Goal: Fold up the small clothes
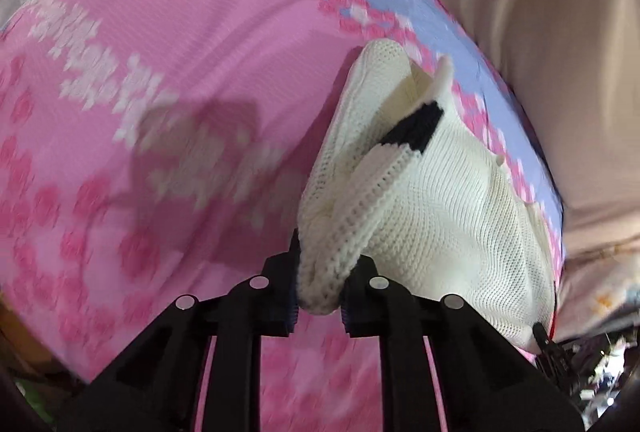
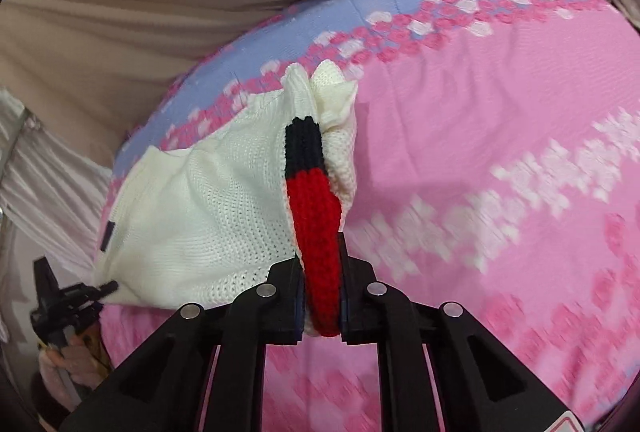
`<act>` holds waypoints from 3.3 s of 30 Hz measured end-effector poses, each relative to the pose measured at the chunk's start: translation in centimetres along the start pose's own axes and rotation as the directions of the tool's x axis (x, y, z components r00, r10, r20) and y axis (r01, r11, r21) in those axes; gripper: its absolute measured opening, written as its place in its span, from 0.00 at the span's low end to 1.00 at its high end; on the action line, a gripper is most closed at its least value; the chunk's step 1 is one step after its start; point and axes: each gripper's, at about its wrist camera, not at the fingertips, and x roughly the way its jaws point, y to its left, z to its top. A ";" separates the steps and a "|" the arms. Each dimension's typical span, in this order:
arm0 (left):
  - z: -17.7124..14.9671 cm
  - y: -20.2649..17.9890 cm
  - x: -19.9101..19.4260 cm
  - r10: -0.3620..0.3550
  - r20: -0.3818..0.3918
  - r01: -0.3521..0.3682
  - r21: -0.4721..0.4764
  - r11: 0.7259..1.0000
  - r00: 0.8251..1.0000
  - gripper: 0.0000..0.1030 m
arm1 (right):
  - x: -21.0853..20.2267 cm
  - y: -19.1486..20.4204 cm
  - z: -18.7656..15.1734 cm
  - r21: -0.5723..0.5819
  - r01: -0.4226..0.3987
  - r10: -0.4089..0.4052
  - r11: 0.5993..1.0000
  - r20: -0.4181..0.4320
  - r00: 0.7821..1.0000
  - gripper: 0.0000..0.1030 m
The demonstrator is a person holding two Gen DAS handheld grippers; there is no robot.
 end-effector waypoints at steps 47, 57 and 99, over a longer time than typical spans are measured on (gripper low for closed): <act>-2.2 -5.4 1.0 0.287 0.208 -0.338 0.279 0.899 0.935 0.25 | 6.1 2.1 -1.9 -0.160 0.182 -0.190 0.970 -0.033 0.981 0.14; -4.2 -6.4 1.4 0.301 0.175 -0.343 0.322 0.882 0.937 0.28 | 4.5 11.8 -4.0 -0.369 0.047 -0.065 0.928 -0.037 0.997 0.15; 0.6 -6.0 1.2 0.070 0.141 -0.104 0.252 0.962 0.988 0.16 | -1.3 3.5 1.1 -0.167 -0.035 0.055 0.985 0.122 0.991 0.07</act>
